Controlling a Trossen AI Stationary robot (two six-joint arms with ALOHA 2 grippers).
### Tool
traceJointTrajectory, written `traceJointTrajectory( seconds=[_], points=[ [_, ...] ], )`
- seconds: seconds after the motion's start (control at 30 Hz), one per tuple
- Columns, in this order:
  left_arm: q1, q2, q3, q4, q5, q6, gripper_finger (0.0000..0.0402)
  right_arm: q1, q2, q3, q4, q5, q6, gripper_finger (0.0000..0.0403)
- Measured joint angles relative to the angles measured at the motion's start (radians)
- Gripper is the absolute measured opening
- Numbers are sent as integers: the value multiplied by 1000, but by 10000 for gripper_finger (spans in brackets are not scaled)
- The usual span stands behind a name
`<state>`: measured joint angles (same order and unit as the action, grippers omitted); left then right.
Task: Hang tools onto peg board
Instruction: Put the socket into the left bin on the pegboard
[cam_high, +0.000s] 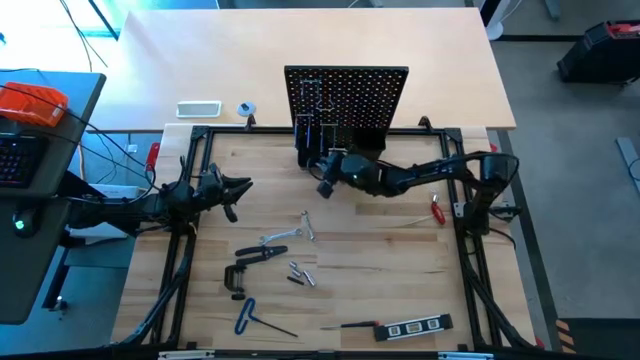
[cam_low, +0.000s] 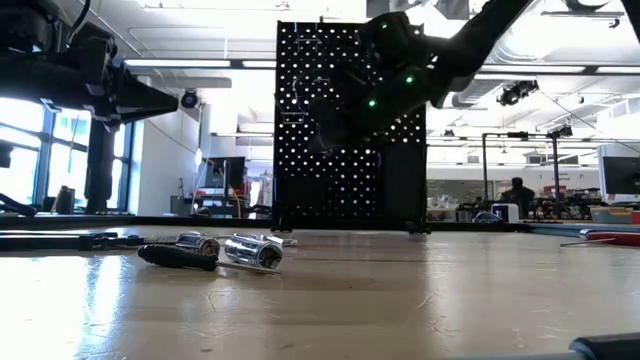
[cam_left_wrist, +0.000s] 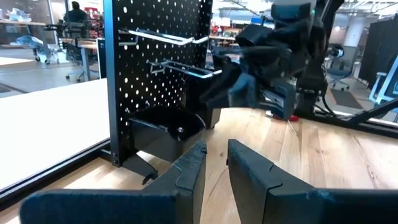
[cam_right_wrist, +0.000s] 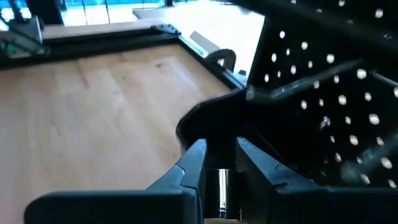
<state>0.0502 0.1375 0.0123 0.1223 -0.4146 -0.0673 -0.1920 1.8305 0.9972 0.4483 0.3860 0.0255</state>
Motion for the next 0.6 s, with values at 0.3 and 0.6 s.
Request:
traceJointTrajectory(
  seconds=[0.3, 0.6],
  points=[
    [0, 12, 0, -15, 0, 0, 60, 1, 109, 63, 4, 35, -68, 57],
    [0, 13, 0, -26, 1, 0, 60, -14, 128, 64, 103, 73, -123, 57]
  ],
)
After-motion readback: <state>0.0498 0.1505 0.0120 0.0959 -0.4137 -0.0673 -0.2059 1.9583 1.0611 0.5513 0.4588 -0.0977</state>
